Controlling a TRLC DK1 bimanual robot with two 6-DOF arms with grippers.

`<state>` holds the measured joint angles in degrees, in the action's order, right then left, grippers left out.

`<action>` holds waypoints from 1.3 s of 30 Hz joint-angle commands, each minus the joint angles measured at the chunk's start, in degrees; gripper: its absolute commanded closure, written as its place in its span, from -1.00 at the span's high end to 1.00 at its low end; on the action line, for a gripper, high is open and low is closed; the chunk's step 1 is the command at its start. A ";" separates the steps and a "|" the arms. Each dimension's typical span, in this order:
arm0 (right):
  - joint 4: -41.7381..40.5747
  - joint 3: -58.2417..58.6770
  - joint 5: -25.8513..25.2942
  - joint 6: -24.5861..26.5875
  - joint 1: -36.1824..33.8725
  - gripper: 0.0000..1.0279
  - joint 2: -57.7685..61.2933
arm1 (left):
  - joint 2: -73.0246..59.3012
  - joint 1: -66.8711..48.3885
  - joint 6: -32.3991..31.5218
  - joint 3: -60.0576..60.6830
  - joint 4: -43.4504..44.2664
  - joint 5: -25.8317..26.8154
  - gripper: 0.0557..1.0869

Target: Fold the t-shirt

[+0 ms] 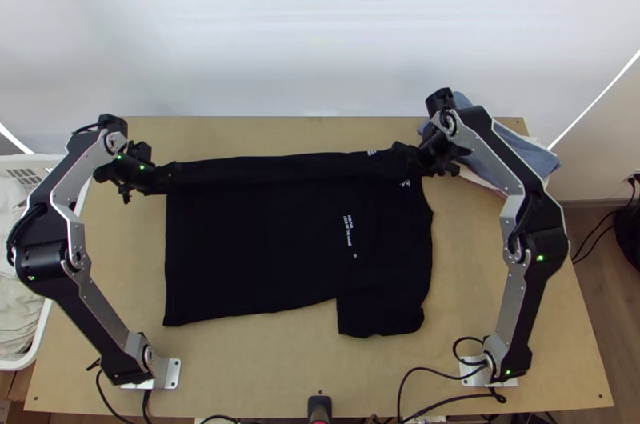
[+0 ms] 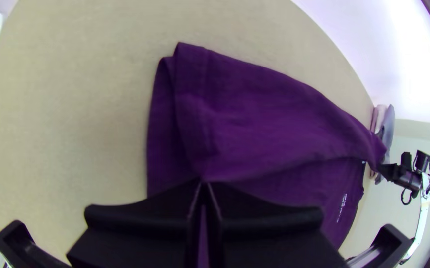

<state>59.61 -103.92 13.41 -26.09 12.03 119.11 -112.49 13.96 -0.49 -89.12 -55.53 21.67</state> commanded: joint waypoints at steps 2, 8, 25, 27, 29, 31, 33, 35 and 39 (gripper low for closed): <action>-2.40 5.57 -1.63 1.48 0.36 -0.95 -3.80 | 1.83 1.43 2.43 3.25 0.33 0.30 -0.92; -7.06 12.51 -4.09 2.00 0.62 -0.95 -5.64 | 2.98 2.04 3.48 6.42 1.21 0.30 -0.92; -13.91 19.28 -6.38 2.18 -0.34 0.82 -16.63 | 20.38 2.30 7.08 14.33 4.55 4.52 0.84; -13.74 21.04 -6.38 2.00 -0.43 0.82 -21.46 | 23.10 2.57 7.17 14.06 3.76 5.40 0.85; -13.74 23.06 -6.38 1.83 -0.34 0.82 -26.56 | 25.39 3.01 7.96 13.80 2.18 5.40 0.85; -11.98 26.14 -5.76 -0.54 -0.43 0.82 -31.31 | 27.14 3.18 9.54 13.27 -1.16 5.66 0.85; -10.22 29.65 -5.06 -3.09 -0.61 0.81 -36.67 | 29.43 3.27 10.86 13.62 -3.62 5.66 0.85; -5.30 32.38 -4.97 -3.80 0.18 0.81 -40.36 | 31.63 3.10 12.09 14.50 -5.38 5.66 0.85; 4.98 39.23 -0.75 -8.98 2.29 0.82 -45.63 | 36.46 2.13 14.03 16.88 -6.96 5.57 0.85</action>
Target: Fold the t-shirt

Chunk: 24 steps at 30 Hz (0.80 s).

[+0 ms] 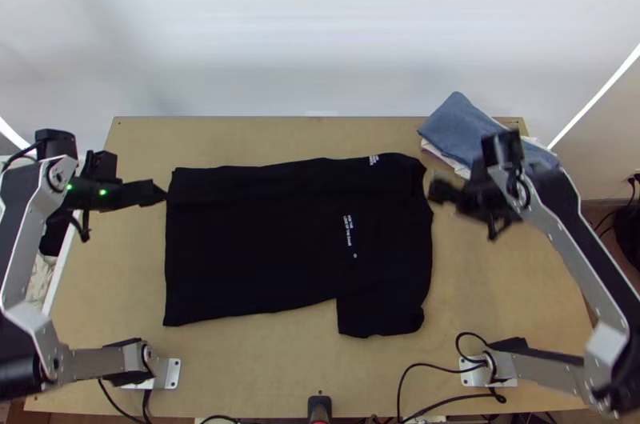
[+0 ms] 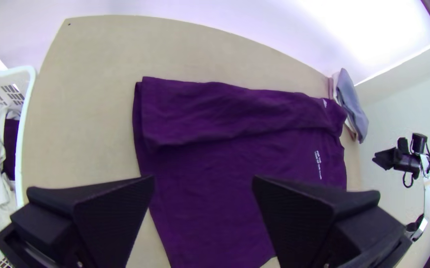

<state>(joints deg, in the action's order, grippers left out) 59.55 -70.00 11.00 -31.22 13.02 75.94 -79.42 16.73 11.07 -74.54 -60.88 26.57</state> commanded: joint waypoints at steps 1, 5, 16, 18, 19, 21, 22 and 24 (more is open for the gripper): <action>7.07 7.24 2.35 -3.85 2.37 0.82 -3.87 | 4.09 -0.91 2.46 2.74 -1.87 0.68 0.85; 8.21 16.38 3.15 -3.49 4.39 0.75 -9.41 | 5.06 -1.26 2.46 3.88 -1.96 0.68 0.85; -0.84 29.74 3.50 -4.11 8.25 -0.59 -12.57 | 6.20 -2.14 1.94 3.88 -2.40 0.59 0.85; -4.09 31.15 3.50 -4.11 8.34 -0.58 -12.40 | 6.38 -2.14 1.94 3.88 -2.75 0.59 0.85; -5.23 31.68 3.50 -3.93 8.25 -0.57 -12.13 | 6.47 -2.14 1.94 3.88 -3.01 0.50 0.85; -4.71 31.59 3.58 -4.02 7.90 -0.30 -11.34 | 6.82 -2.14 1.94 3.88 -3.19 0.42 0.85; -4.18 31.59 3.58 -4.02 8.25 -0.15 -11.43 | 7.00 -2.14 2.03 3.97 -3.28 0.33 0.85; -3.74 31.68 3.58 -4.46 10.10 -0.11 -12.40 | 7.17 -2.05 2.20 3.97 -3.45 0.15 0.85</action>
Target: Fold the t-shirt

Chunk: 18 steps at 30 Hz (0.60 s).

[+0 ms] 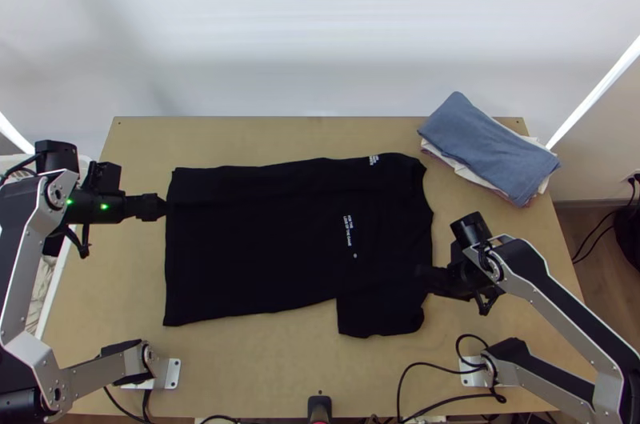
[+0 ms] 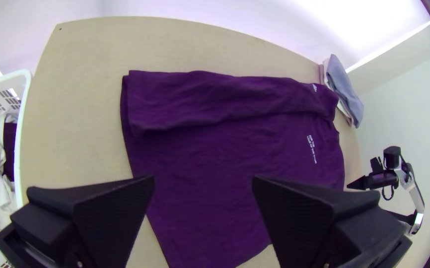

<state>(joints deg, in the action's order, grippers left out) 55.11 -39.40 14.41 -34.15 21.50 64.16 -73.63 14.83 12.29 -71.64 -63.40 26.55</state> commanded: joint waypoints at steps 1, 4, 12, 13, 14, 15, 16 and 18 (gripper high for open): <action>0.70 1.08 0.26 -1.88 1.71 -0.11 -0.70 | 1.38 -0.06 0.98 1.15 -0.85 0.17 0.85; -0.27 1.52 0.18 -1.97 1.53 -0.11 0.35 | 1.29 0.20 0.98 1.68 -0.85 0.17 0.85; -6.25 1.34 0.09 -0.74 0.30 -0.11 5.54 | 1.82 -0.33 0.71 2.03 -0.85 0.17 0.85; -7.12 1.34 0.09 -0.57 0.21 -0.11 6.50 | 1.82 -0.33 0.71 2.03 -0.85 0.09 0.85; -7.83 1.43 0.09 -0.21 0.04 -0.11 7.21 | 1.91 -0.33 0.80 1.94 -0.85 0.09 0.85; -8.44 1.43 0.00 0.05 -0.05 -0.11 8.00 | 1.91 -0.33 0.89 1.94 -0.94 0.09 0.85; -9.15 1.52 -0.09 0.40 -0.40 -0.12 8.70 | 1.99 -0.33 0.98 1.94 -1.03 0.00 0.84; -9.94 1.52 -0.09 1.28 -0.75 -0.23 9.93 | 1.91 -0.33 2.21 1.94 -2.43 -0.27 0.84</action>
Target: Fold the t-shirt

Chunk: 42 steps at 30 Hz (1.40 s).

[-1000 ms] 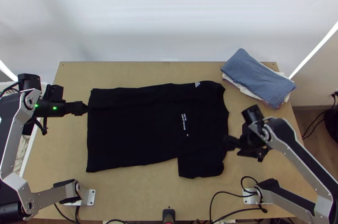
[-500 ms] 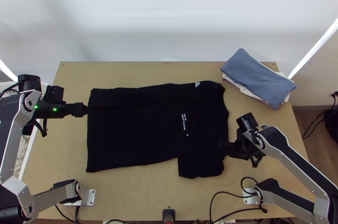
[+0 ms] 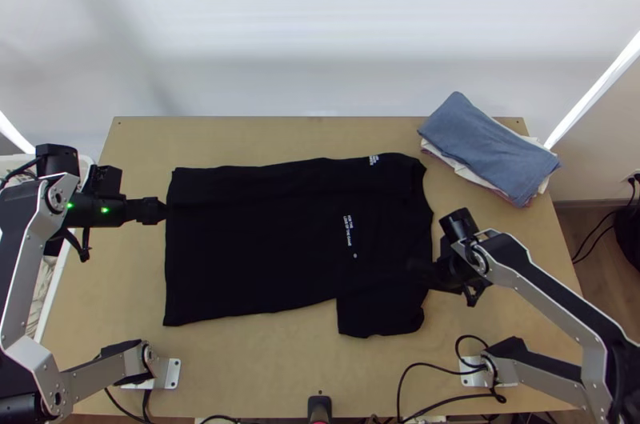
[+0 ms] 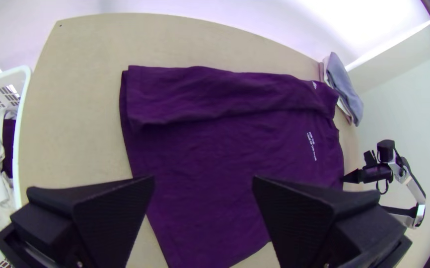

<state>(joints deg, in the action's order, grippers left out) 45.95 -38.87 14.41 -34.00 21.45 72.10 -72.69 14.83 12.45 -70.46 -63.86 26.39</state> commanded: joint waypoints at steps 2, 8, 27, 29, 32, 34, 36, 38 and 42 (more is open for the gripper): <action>-2.98 1.26 -1.32 2.09 -0.97 -0.69 2.26 | 0.61 -0.33 5.83 1.20 -5.23 -1.78 0.84; -3.77 1.34 -3.08 3.59 -1.06 -0.94 0.24 | -0.18 -1.47 19.98 6.91 -16.92 -12.77 0.84; -3.59 1.26 -3.08 3.59 -1.06 -0.94 -1.61 | -3.52 -16.24 17.87 29.06 -8.48 -24.46 0.15; -3.50 1.43 -3.08 3.50 -1.06 -0.94 -1.69 | -5.01 -16.15 17.61 29.59 -7.16 -24.46 0.11; -3.50 1.43 -3.08 3.50 -1.06 -0.94 -2.31 | -5.54 -16.32 17.61 30.20 -6.72 -24.46 -0.02; -3.33 1.43 -3.08 3.50 -1.15 -0.94 -2.49 | -5.89 -16.50 17.52 30.73 -5.49 -24.46 -0.62; -3.24 1.43 -3.08 3.50 -1.15 -0.94 -2.57 | -6.86 -16.41 17.52 31.08 -5.40 -24.46 -0.91; -3.15 1.34 -3.08 3.50 -1.33 -0.94 -2.75 | -6.94 -16.41 17.61 31.78 -5.49 -24.55 -0.92; -2.45 1.61 -3.25 5.08 -3.87 -0.94 -3.63 | -6.59 -13.69 19.37 31.34 -5.40 -24.72 -0.92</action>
<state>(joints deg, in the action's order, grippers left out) 42.57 -38.54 11.99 -30.70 19.46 69.91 -78.76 -0.78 30.52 -39.86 -68.99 2.28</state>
